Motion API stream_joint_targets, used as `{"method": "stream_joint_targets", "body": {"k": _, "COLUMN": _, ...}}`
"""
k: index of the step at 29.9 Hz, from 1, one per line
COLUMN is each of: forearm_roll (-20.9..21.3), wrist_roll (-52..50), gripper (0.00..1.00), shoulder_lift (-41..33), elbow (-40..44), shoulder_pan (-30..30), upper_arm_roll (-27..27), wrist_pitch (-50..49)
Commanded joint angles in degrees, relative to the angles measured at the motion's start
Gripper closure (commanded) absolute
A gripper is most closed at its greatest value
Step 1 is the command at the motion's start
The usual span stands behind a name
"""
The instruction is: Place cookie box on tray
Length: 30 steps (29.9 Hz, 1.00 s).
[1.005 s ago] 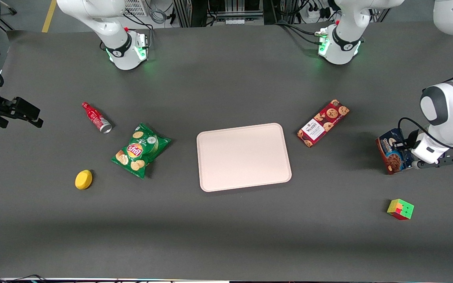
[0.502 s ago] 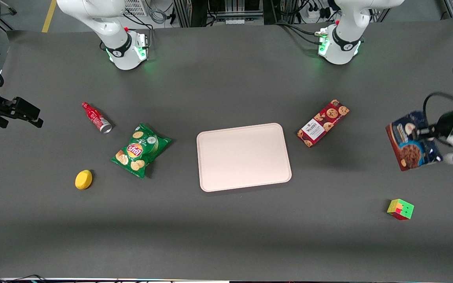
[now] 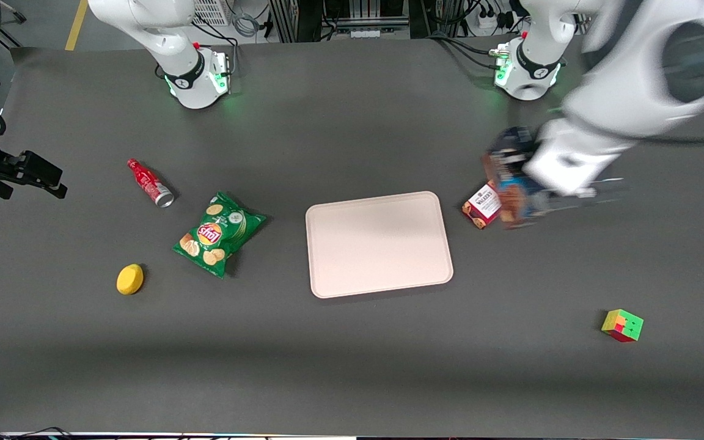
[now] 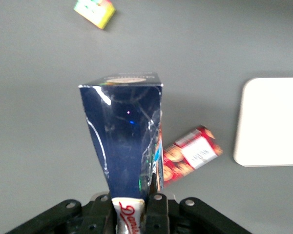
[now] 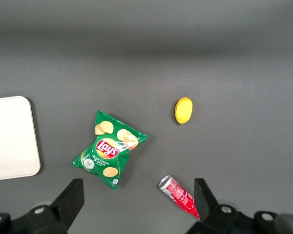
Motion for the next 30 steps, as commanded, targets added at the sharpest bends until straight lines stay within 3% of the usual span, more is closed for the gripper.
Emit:
{"method": "stream_joint_targets", "body": {"k": 1, "forearm_roll": 1.1, "wrist_roll": -1.3, "gripper": 1.00, "shoulder_lift": 5.1, "elbow": -5.9, "shoulder_pan": 0.1, "upper_arm_roll": -1.6, "wrist_pitch": 9.6}}
{"method": "stream_joint_targets", "body": {"k": 8, "forearm_roll": 6.6, "wrist_roll": -1.9, "gripper": 1.00, "shoulder_lift": 9.8, "elbow": -16.8, "shoulder_pan": -0.7, "upper_arm_roll": -2.7, "wrist_pitch": 25.7}}
{"method": "stream_joint_targets", "body": {"k": 11, "forearm_roll": 6.9, "wrist_roll": -3.1, "gripper": 1.00, "shoulder_lift": 10.3, "elbow": -20.1, "shoulder_pan": -0.7, "upper_arm_roll": -2.8, "wrist_pitch": 30.6}}
{"method": "stream_joint_targets", "body": {"k": 20, "forearm_roll": 7.4, "wrist_roll": -3.2, "gripper": 1.00, "shoulder_lift": 10.5, "elbow": -23.4, "shoulder_pan": -1.0, "upper_arm_roll": -2.9, "wrist_pitch": 34.9}}
{"method": "stream_joint_targets", "body": {"k": 21, "forearm_roll": 7.8, "wrist_roll": -3.1, "gripper": 0.95, "shoulder_lift": 10.8, "elbow": -23.5, "shoulder_pan": -1.0, "upper_arm_roll": -2.9, "wrist_pitch": 35.4}}
{"method": "stream_joint_targets", "body": {"k": 22, "forearm_roll": 8.6, "wrist_roll": -3.1, "gripper": 0.66, "shoulder_lift": 11.2, "elbow": -23.5, "shoulder_pan": -1.0, "upper_arm_roll": -2.9, "wrist_pitch": 35.8}}
{"method": "stream_joint_targets", "body": {"k": 23, "forearm_roll": 9.3, "wrist_roll": -3.1, "gripper": 0.48, "shoulder_lift": 11.6, "elbow": -23.5, "shoulder_pan": -1.0, "upper_arm_roll": -3.0, "wrist_pitch": 36.2}}
{"method": "stream_joint_targets", "body": {"k": 27, "forearm_roll": 10.7, "wrist_roll": -3.1, "gripper": 0.13, "shoulder_lift": 12.8, "elbow": -23.2, "shoulder_pan": -0.9, "upper_arm_roll": -3.0, "wrist_pitch": 38.0}}
{"method": "stream_joint_targets", "body": {"k": 30, "forearm_roll": 11.2, "wrist_roll": -2.7, "gripper": 0.00, "shoulder_lift": 12.9, "elbow": -23.0, "shoulder_pan": -0.7, "upper_arm_roll": -2.9, "wrist_pitch": 37.9}}
